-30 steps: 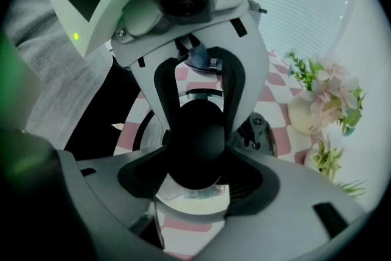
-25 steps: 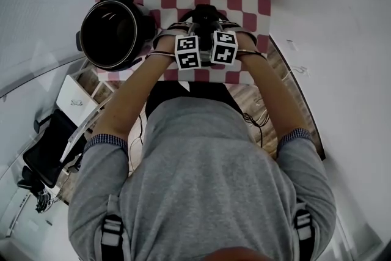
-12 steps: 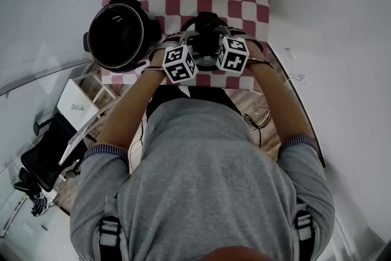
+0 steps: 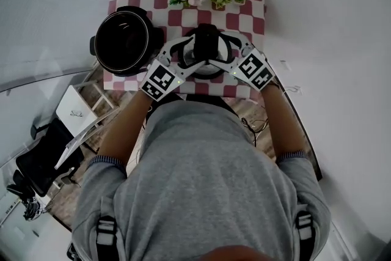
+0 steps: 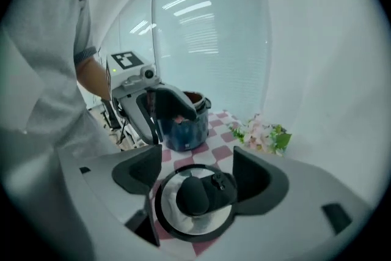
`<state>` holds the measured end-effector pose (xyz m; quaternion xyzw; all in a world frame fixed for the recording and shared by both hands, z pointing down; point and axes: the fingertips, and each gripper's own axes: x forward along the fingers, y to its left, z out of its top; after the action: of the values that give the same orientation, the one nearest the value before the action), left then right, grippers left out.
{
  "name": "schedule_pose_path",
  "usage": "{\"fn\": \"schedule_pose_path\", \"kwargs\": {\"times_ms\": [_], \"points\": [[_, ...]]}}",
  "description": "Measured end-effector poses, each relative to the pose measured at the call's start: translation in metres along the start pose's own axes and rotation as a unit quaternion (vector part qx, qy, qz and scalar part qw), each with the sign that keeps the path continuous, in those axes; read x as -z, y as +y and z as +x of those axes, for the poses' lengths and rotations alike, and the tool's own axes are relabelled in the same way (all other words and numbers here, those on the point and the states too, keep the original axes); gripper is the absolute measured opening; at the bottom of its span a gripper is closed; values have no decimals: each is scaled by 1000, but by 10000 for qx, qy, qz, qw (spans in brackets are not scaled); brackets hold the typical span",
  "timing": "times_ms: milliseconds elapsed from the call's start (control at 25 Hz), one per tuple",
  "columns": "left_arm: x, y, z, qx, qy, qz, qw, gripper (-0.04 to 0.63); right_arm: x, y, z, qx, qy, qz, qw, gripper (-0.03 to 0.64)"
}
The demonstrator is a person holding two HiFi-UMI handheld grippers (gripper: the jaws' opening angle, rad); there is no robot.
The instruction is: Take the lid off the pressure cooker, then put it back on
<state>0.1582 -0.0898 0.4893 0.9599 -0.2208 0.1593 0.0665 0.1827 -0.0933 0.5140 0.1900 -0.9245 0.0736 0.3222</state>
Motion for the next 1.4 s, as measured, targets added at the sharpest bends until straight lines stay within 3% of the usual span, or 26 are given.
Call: {"fn": "schedule_pose_path", "kwargs": {"times_ms": [120,280,440,640,800,1200,1400], "points": [[-25,0,-19,-132,-448,-129,9988,330,-25,1,-17,189,-499,153,9985,379],[-48,-5,-40,-257,-759,-3,9968,328,-59,9,-36,355,-1102,85,9932,368],[-74,-5,-61,-420,-1240,14,9914,328,-98,11,-52,661,-2125,-19,9749,351],[-103,2,-82,-663,-1720,151,9827,320,-130,17,-68,866,-2797,-2,9562,296],[-109,8,-91,-775,-1854,200,9794,253,-137,22,-65,883,-2875,13,9537,278],[-109,11,-90,-775,-1912,188,9783,199,-139,18,-67,1129,-3022,178,9464,221],[-111,13,-87,-757,-1911,187,9785,205,-120,17,-66,1034,-2727,126,9564,218]]}}
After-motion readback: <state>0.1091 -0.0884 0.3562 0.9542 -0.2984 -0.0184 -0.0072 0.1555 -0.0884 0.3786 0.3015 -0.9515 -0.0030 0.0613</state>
